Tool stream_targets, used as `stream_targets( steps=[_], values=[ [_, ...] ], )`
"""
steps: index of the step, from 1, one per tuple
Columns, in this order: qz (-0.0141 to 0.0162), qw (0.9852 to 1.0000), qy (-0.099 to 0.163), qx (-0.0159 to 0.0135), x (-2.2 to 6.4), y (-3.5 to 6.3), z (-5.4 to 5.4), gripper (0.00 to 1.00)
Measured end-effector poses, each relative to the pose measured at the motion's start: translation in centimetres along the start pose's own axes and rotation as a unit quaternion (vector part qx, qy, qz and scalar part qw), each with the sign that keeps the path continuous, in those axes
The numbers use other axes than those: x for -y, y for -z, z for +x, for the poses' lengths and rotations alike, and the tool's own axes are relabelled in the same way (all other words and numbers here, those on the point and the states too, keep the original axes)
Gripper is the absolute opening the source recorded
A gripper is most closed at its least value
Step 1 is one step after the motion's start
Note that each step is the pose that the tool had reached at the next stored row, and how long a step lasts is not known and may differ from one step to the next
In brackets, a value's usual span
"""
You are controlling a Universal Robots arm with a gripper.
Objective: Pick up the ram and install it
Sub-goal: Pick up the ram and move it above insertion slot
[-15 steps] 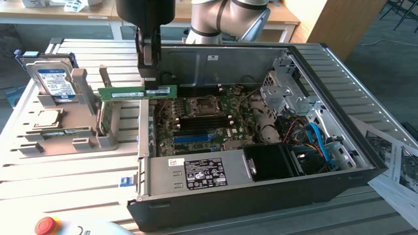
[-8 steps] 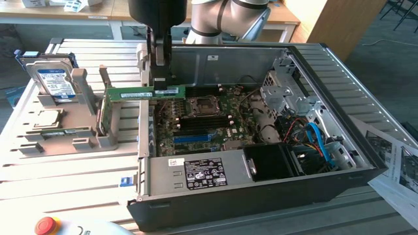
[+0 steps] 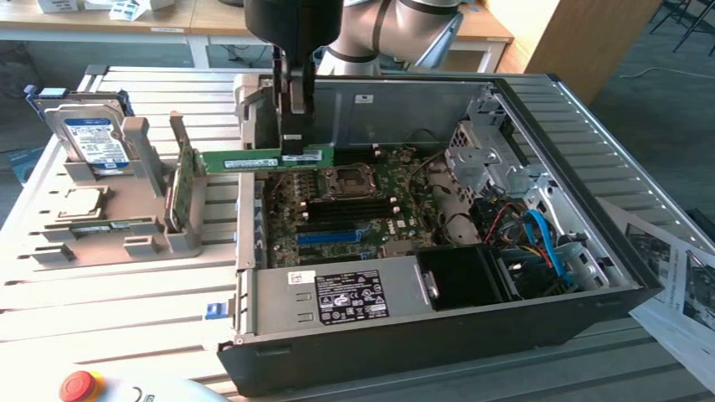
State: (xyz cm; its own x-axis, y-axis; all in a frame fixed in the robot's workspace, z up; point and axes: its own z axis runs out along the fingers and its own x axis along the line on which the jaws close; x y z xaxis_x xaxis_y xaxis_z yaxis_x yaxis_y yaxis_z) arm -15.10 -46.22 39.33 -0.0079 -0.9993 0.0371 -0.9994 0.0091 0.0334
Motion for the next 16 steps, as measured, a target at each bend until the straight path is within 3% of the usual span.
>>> stream_targets(
  steps=[16],
  values=[
    [0.0, 1.0, 0.0, 0.0, 3.54, 0.1, 0.4, 0.12]
  ],
)
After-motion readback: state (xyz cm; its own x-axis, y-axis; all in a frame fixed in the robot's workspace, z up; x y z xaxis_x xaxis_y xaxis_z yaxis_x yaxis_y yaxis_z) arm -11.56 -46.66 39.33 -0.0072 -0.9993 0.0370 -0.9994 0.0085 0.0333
